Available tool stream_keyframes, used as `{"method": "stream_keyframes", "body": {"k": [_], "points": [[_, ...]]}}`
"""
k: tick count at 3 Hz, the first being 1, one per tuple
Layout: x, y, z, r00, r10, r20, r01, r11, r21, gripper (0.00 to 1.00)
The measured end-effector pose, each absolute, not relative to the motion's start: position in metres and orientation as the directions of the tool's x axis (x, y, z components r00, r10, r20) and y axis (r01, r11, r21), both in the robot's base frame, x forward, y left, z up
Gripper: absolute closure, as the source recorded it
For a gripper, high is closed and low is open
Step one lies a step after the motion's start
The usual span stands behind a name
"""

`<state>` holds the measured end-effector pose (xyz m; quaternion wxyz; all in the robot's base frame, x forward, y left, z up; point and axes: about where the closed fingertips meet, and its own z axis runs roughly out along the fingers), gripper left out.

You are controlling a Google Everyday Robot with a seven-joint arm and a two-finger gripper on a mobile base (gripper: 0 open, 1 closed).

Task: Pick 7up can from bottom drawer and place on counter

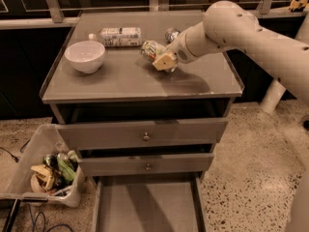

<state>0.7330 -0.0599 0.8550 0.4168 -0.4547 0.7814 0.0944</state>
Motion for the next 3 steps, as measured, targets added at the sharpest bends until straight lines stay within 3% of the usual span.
{"method": "stream_keyframes", "body": {"k": [1, 2, 3], "points": [[0.7330, -0.0599, 0.8550, -0.239, -0.632, -0.737, -0.789, 0.569, -0.232, 0.13], [0.7330, -0.0598, 0.8550, -0.239, -0.632, -0.737, -0.789, 0.569, -0.232, 0.00], [0.7330, -0.0598, 0.8550, -0.239, -0.632, -0.737, -0.789, 0.569, -0.232, 0.00]]}}
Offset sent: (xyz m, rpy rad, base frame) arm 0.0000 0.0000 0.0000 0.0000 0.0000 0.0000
